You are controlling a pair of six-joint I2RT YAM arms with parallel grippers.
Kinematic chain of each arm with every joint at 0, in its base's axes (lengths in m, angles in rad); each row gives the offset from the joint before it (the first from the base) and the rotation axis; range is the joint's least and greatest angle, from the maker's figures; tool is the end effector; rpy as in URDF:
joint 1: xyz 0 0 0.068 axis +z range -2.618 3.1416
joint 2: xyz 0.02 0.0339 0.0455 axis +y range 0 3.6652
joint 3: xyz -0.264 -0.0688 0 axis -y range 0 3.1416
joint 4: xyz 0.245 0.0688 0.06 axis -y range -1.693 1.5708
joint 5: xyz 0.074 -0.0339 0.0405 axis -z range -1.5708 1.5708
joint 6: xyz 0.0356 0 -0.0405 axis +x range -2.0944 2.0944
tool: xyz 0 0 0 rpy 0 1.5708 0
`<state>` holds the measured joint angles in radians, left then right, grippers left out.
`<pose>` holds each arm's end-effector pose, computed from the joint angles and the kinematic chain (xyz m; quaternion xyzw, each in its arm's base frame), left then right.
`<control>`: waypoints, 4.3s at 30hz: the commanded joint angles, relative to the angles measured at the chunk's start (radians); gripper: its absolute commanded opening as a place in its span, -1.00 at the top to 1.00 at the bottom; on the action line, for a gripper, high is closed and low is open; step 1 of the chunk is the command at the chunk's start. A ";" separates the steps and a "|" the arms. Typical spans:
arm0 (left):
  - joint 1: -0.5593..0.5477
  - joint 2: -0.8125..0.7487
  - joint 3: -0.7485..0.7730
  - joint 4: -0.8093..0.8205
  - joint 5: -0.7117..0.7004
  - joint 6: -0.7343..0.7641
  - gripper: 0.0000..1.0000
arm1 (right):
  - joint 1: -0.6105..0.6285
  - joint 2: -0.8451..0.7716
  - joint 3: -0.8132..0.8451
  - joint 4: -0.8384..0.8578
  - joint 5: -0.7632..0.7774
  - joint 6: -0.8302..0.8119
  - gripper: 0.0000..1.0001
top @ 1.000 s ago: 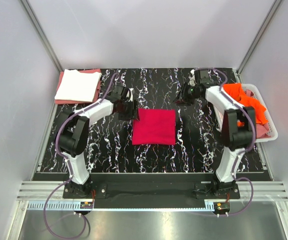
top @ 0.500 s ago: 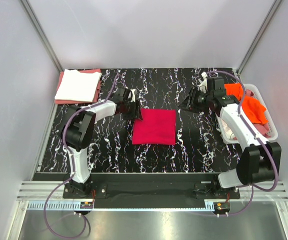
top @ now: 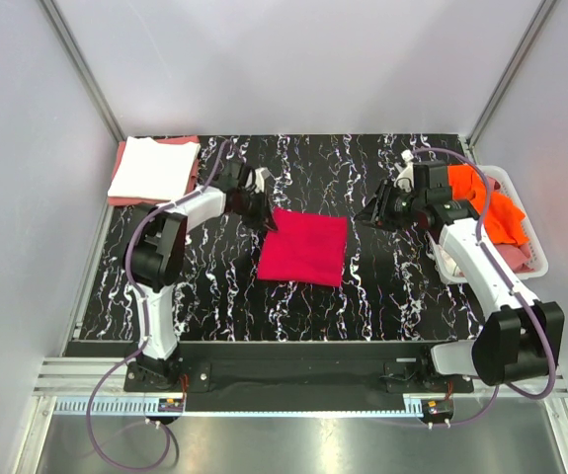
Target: Fold and stack the t-shirts
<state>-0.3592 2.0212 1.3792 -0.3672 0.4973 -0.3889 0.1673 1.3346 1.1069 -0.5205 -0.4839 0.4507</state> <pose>0.3902 -0.1646 0.1634 0.0544 0.9322 -0.3183 0.1636 0.2810 0.0643 0.3015 0.0308 0.8945 0.3273 0.3030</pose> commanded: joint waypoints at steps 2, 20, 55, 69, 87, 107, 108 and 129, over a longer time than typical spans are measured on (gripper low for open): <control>0.025 -0.053 0.136 -0.153 -0.005 0.132 1.00 | -0.003 -0.063 0.001 0.020 -0.022 0.008 0.21; 0.141 -0.208 0.280 -0.329 -0.396 0.527 1.00 | -0.003 -0.097 0.039 0.019 -0.051 0.011 0.21; 0.488 0.091 0.854 -0.285 -0.444 0.706 1.00 | -0.005 0.081 0.219 0.020 -0.050 -0.053 0.19; 0.486 -0.130 0.727 -0.286 -0.391 0.694 1.00 | -0.014 0.081 0.197 0.037 -0.047 -0.055 0.18; 0.493 -0.116 0.709 -0.314 -0.362 0.700 1.00 | -0.022 0.080 0.185 0.057 -0.068 -0.047 0.19; 0.520 -0.079 0.698 -0.345 -0.313 0.671 1.00 | -0.045 0.091 0.171 0.089 -0.096 -0.026 0.19; 0.528 -0.049 0.718 -0.345 -0.315 0.674 1.00 | -0.045 0.087 0.172 0.091 -0.096 -0.024 0.19; 0.614 0.293 0.811 0.115 -0.552 0.650 1.00 | -0.068 0.124 0.172 0.096 -0.087 -0.020 0.18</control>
<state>0.2443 2.2856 2.1818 -0.4557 0.0170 0.2775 0.1116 1.4502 1.2739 -0.4572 -0.5663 0.4267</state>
